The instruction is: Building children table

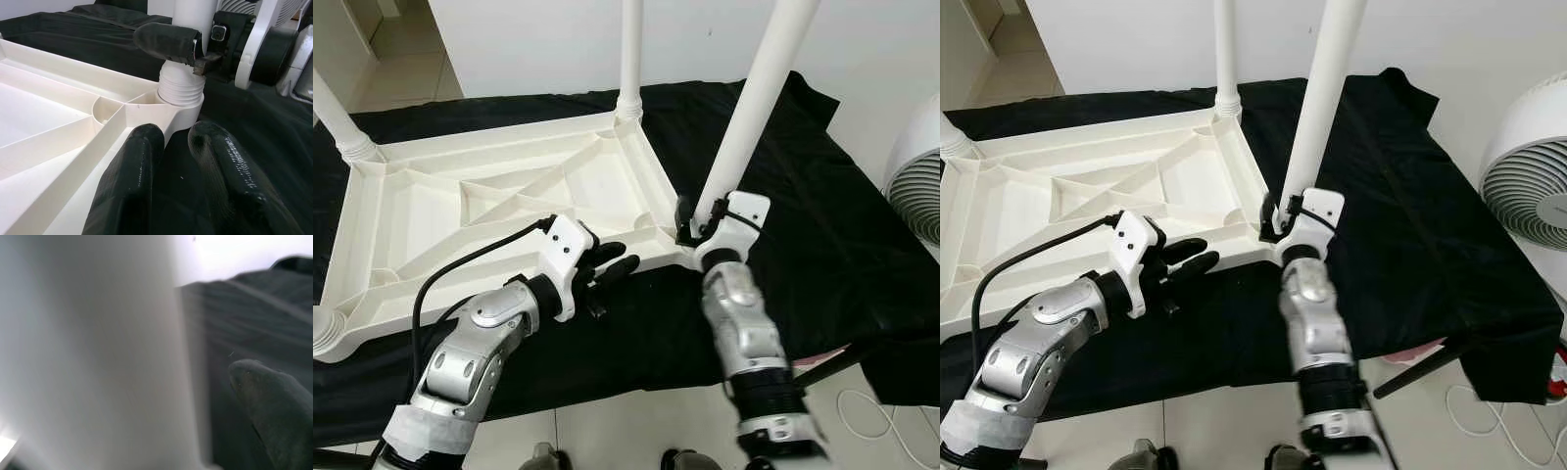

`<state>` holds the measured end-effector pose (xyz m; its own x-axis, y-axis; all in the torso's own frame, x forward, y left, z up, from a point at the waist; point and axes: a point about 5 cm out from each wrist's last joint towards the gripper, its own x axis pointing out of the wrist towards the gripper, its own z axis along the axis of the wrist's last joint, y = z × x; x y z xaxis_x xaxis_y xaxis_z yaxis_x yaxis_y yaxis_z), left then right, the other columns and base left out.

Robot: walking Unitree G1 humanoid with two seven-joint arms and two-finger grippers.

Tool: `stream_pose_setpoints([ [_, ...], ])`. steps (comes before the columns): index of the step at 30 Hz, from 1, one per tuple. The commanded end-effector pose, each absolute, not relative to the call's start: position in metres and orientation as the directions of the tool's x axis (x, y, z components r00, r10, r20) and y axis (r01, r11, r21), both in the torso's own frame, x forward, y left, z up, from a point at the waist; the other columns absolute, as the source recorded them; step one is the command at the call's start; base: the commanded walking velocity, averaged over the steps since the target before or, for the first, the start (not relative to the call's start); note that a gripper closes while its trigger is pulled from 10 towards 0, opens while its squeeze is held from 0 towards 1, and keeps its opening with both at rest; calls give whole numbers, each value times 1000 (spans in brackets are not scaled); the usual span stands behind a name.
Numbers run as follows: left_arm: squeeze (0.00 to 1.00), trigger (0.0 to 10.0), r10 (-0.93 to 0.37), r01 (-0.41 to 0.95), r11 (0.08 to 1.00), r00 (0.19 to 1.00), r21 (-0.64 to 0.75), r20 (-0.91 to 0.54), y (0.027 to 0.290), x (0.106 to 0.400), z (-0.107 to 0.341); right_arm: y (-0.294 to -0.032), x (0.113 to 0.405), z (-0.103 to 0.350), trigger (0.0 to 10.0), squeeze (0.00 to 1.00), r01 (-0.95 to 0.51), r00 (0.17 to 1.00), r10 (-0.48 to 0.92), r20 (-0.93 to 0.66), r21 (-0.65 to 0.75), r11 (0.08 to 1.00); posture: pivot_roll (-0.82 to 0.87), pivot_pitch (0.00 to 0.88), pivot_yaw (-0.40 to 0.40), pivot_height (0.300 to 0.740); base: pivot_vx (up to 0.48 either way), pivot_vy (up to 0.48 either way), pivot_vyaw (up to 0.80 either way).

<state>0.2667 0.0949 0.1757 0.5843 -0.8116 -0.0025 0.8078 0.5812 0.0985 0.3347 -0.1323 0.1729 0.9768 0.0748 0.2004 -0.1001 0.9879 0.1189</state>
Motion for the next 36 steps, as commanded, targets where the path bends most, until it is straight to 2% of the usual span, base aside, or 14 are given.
stream_pose_setpoints([
  [1, 0, 10000, -810, 806, 584, 587, 94, -4, 94, 264, 176, -132, 336, 173, 10000, 365, -134, 973, 107, 207, 122, 983, -68, 106, 42, 740, 0, 0, 0],
  [2, 0, 10000, -810, 807, 584, 587, 93, -4, 94, 264, 175, -135, 337, 174, 10000, 0, -177, 967, 154, 203, 100, 979, -70, 106, 42, 740, 0, 0, 0],
  [4, 0, 10000, -812, 809, 581, 584, 90, -5, 93, 263, 175, -142, 340, 178, 10000, 0, -231, 954, 219, 203, 39, 972, -71, 107, 44, 740, 0, 0, 0],
  [8, 0, 10000, -813, 810, 579, 582, 89, -5, 92, 262, 175, -145, 341, 179, 10000, 0, -279, 943, 270, 196, 20, 960, -73, 105, 44, 740, 0, 0, 0],
  [10, 0, 10000, -822, 820, 567, 569, 82, -7, 89, 261, 174, -152, 341, 180, 10000, 0, -398, 899, 405, 164, -78, 914, -79, 103, 46, 740, 0, 0, 0],
  [11, 0, 10000, -822, 820, 567, 569, 82, -7, 89, 261, 174, -152, 341, 180, 10000, 0, -398, 899, 405, 164, -78, 914, -79, 103, 46, 740, 0, 0, 0],
  [13, 0, 10000, -835, 833, 548, 550, 78, -7, 85, 259, 173, -160, 343, 176, 10000, 0, -508, 847, 523, 89, -152, 848, -83, 95, 49, 740, 0, 0, 0],
  [16, 0, 10000, -841, 838, 539, 541, 78, -5, 83, 259, 174, -165, 345, 174, 10000, 0, -574, 806, 590, 32, -197, 795, -81, 91, 47, 740, 0, 0, 0],
  [21, 0, 10000, -838, 835, 545, 546, 78, 1, 81, 260, 174, -168, 349, 172, 10000, 0, -647, 752, 659, -30, -229, 728, -77, 79, 42, 740, 0, 0, 0],
  [35, 0, 10000, -830, 829, 557, 557, 51, 5, 68, 255, 166, -167, 359, 178, 10000, 0, -702, 695, 715, -71, -282, 654, -69, 62, 26, 740, 0, 0, 0],
  [36, 0, 10000, -830, 829, 558, 558, 51, 5, 67, 255, 166, -167, 360, 179, 4314, 0, -705, 692, 718, -74, -283, 650, -68, 62, 25, 740, 0, 0, 0],
])
